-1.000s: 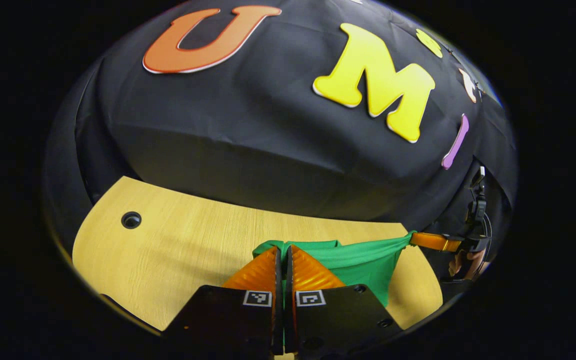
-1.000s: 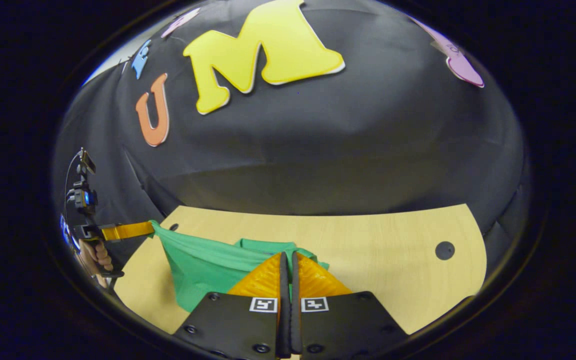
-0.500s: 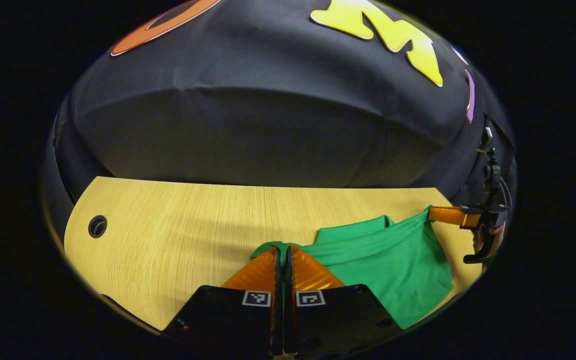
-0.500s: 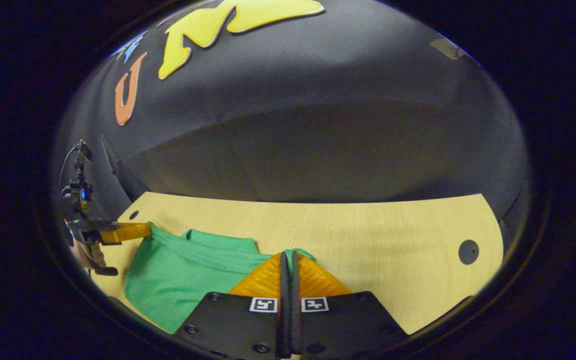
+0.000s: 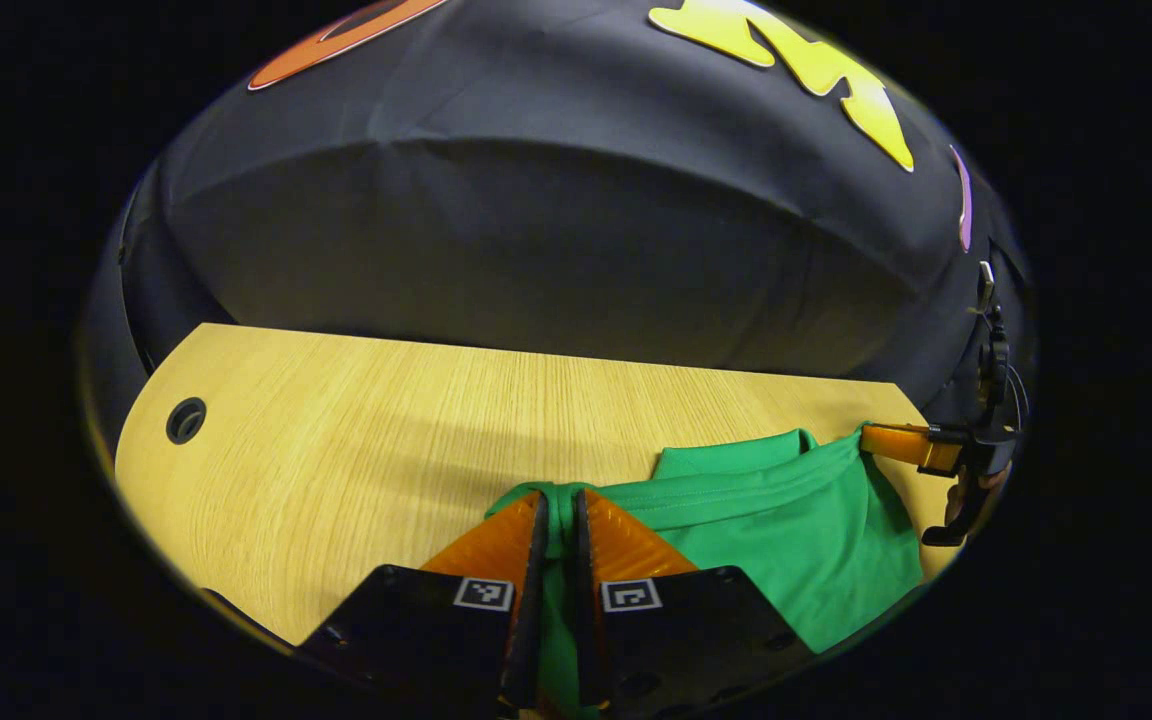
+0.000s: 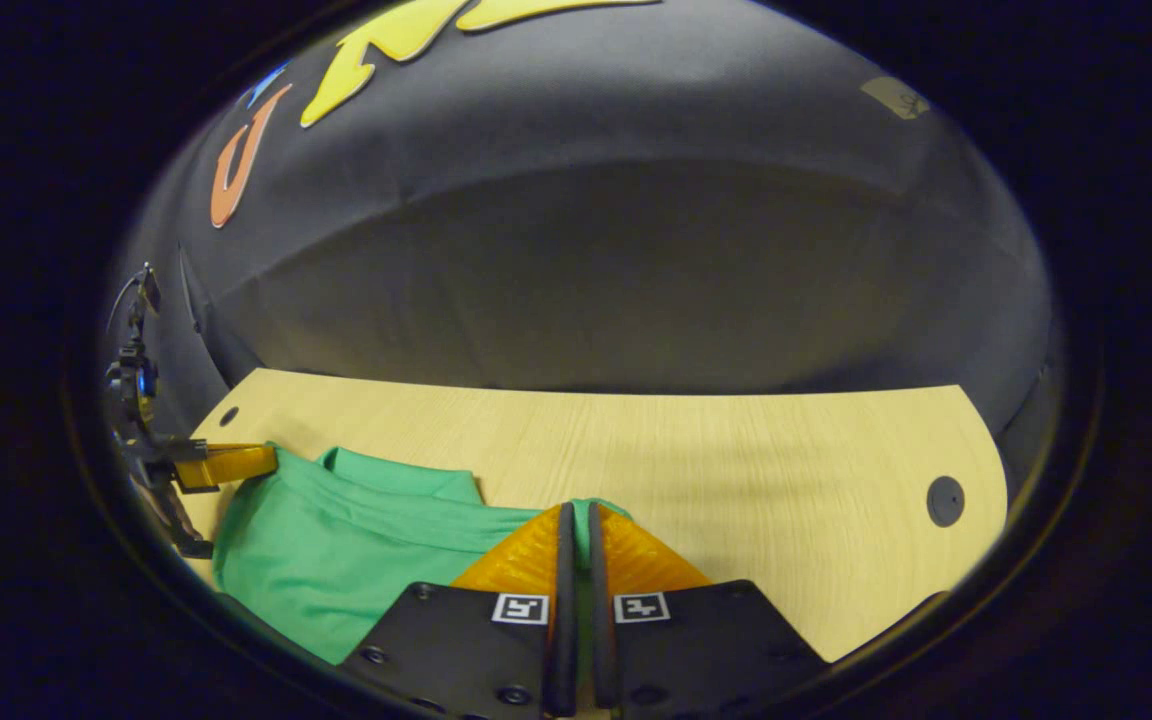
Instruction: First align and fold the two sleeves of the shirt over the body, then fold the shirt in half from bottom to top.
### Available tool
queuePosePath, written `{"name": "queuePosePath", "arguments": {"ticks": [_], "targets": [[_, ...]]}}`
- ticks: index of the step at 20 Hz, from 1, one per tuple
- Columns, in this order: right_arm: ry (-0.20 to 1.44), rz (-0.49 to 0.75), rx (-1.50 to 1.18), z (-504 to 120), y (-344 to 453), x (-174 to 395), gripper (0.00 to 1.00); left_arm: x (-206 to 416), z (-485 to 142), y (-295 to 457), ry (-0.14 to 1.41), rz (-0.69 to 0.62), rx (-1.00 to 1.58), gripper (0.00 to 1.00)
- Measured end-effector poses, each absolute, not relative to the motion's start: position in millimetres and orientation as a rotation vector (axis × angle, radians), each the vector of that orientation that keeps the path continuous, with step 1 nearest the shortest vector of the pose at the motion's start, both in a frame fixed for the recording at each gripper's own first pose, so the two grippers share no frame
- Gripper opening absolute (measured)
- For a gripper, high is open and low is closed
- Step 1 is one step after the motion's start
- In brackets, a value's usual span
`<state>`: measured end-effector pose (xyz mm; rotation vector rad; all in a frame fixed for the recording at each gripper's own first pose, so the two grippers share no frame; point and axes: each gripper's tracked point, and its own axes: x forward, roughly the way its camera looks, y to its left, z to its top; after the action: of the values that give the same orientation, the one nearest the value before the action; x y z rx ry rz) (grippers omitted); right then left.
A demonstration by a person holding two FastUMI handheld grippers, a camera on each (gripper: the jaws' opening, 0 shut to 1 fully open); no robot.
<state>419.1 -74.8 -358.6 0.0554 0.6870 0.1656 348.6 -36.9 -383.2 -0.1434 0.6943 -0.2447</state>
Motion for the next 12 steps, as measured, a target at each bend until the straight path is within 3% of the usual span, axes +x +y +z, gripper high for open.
{"name": "queuePosePath", "arguments": {"ticks": [1,2,3,6,7,9,10,12], "targets": [[0.673,0.155,0.044,-353.1,-76.1,420.6,0.12,345.7,-379.3,-35.3,0.694,-0.244,-0.151,0.21],[0.657,0.145,0.029,-343.7,-77.6,421.3,0.06,343.9,-372.4,-33.2,0.686,-0.245,-0.153,0.32],[0.636,0.148,0.019,-332.9,-78.7,420.2,0.15,344.4,-363.0,-29.0,0.670,-0.236,-0.148,0.46],[0.577,0.149,0.014,-292.6,-77.5,408.8,0.24,337.6,-328.5,-16.9,0.633,-0.177,-0.142,0.86],[0.546,0.144,0.016,-275.6,-75.5,400.9,0.41,333.8,-314.6,-14.8,0.617,-0.154,-0.150,1.00],[0.481,0.135,0.002,-237.5,-70.7,379.8,0.74,317.5,-273.8,-11.8,0.574,-0.147,-0.202,1.00],[0.444,0.130,-0.014,-214.4,-68.3,366.7,0.83,308.4,-245.0,-8.7,0.547,-0.148,-0.216,1.00],[0.345,0.122,-0.035,-159.9,-57.8,336.7,0.82,287.5,-192.5,-7.0,0.467,-0.129,-0.199,1.00]]}}
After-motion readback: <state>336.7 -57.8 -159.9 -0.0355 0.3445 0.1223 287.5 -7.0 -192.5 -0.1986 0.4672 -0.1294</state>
